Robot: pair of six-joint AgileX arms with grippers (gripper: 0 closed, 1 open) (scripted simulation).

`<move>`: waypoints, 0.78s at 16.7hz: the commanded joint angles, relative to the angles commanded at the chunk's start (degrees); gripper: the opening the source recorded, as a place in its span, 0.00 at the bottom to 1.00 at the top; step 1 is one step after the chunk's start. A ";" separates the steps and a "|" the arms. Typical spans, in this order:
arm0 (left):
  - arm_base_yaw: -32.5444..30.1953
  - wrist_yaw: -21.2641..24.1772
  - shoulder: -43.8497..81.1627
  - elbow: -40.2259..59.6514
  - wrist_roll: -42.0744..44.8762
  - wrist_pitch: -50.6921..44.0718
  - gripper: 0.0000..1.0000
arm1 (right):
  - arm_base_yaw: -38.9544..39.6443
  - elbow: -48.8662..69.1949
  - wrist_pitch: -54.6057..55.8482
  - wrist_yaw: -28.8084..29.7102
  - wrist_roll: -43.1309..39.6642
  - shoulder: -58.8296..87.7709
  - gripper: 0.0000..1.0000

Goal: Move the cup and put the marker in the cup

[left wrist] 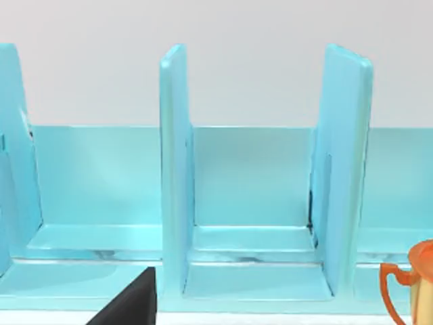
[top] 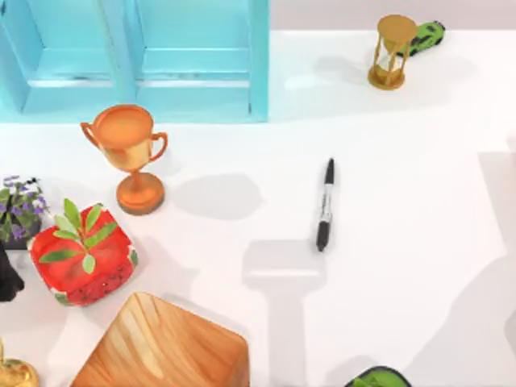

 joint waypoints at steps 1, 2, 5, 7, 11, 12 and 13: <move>0.00 0.00 0.00 0.00 0.00 0.00 1.00 | 0.00 0.00 0.00 0.00 0.00 0.00 0.85; 0.00 0.00 0.00 0.00 0.00 0.00 1.00 | 0.00 0.00 0.00 0.00 0.00 0.00 0.77; 0.00 0.00 0.00 0.00 0.00 0.00 1.00 | 0.00 0.00 0.00 0.00 0.00 0.00 0.55; 0.00 0.00 0.00 0.00 0.00 0.00 1.00 | 0.00 0.00 0.00 0.00 0.00 0.00 0.40; 0.00 0.00 0.00 0.00 0.00 0.00 1.00 | 0.00 0.00 0.00 0.00 0.00 0.00 0.10; 0.00 0.00 0.00 0.00 0.00 0.00 1.00 | 0.00 0.00 0.00 0.00 0.00 0.00 0.02; 0.00 0.00 0.00 0.00 0.00 0.00 1.00 | 0.00 0.00 0.00 0.00 0.00 0.00 0.00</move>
